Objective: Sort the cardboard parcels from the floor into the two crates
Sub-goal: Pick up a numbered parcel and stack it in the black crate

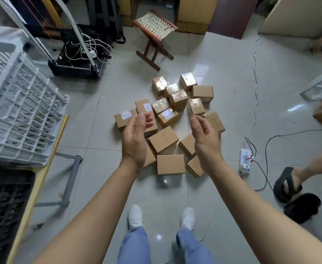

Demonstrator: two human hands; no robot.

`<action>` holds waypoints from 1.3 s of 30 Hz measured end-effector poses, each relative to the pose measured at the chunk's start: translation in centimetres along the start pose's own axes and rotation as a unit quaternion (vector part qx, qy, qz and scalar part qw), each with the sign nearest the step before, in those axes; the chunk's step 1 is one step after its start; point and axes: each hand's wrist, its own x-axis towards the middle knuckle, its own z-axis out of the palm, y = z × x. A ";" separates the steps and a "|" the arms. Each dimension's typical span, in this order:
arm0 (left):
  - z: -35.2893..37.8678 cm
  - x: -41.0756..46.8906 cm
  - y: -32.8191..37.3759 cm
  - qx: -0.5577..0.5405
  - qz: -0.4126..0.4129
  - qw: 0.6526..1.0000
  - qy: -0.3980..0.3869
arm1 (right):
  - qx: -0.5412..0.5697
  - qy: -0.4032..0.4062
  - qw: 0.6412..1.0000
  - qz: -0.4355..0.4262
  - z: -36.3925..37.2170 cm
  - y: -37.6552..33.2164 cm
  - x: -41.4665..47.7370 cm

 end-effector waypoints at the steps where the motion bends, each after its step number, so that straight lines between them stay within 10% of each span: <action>1: 0.4 0.4 -1.4 -0.004 -0.007 1.000 0.008 | -0.015 0.004 1.000 0.005 -0.4 1.1 0.9; 25: -1.4 11.6 -53.6 0.224 -0.269 0.936 0.030 | -0.189 0.052 0.946 0.257 -4.5 51.6 20.4; 39: -0.9 13.3 -58.5 0.112 -0.411 0.905 0.014 | -0.177 0.054 0.926 0.328 -5.3 54.6 22.6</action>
